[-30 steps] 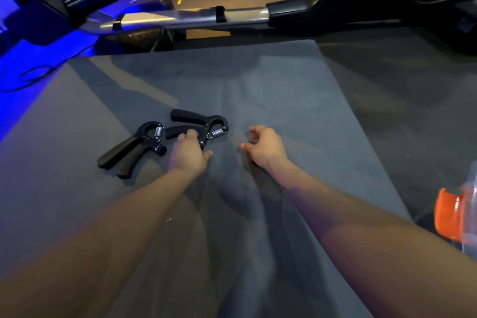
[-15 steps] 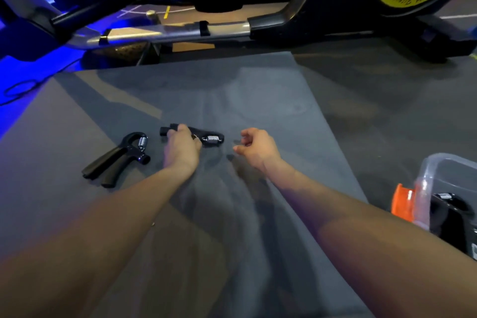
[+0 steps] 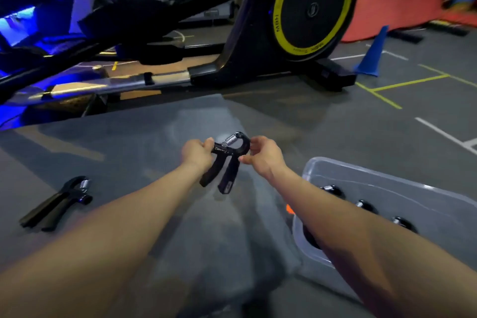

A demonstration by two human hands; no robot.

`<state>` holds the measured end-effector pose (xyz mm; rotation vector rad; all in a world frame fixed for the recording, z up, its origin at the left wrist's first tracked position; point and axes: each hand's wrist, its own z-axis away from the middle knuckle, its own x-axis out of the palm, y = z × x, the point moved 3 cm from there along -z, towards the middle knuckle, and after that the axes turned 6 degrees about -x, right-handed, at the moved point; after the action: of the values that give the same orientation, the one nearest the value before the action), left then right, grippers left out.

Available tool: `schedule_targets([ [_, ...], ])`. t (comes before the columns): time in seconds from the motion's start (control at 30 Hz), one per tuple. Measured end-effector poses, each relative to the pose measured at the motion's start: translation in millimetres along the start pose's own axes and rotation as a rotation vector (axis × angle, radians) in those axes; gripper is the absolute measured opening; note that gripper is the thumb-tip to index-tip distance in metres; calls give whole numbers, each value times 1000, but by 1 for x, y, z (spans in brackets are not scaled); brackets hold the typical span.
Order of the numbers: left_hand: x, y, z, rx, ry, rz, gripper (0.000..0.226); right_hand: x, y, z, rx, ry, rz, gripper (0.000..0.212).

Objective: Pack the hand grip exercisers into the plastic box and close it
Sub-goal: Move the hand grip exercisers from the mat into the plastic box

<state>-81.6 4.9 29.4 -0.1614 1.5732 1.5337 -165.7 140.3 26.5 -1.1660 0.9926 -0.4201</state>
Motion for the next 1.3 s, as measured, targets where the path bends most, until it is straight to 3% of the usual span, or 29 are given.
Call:
schedule_targets([
  [0.13,54,23,26,-129,-153,300,41,-58,23,28,-11,73,-4,55],
  [0.3,111,60,67,-221,-337,535,40,-119,51,55,-22,173,-59,69],
  [0.6,180,103,131,-163,-521,517,35,-193,107,82,64,352,-31,70],
  [0.7,203,107,146,-62,-616,413,32,-213,127,89,139,397,-51,69],
  [0.8,226,105,156,187,-614,69,23,-234,152,98,220,428,-41,66],
  [0.87,238,101,164,307,-568,-111,37,-250,169,104,261,446,13,63],
  [1.03,271,96,183,510,-627,-341,60,-277,213,113,383,502,94,61],
  [1.3,324,76,199,659,-712,-601,79,-286,271,121,540,518,87,49],
])
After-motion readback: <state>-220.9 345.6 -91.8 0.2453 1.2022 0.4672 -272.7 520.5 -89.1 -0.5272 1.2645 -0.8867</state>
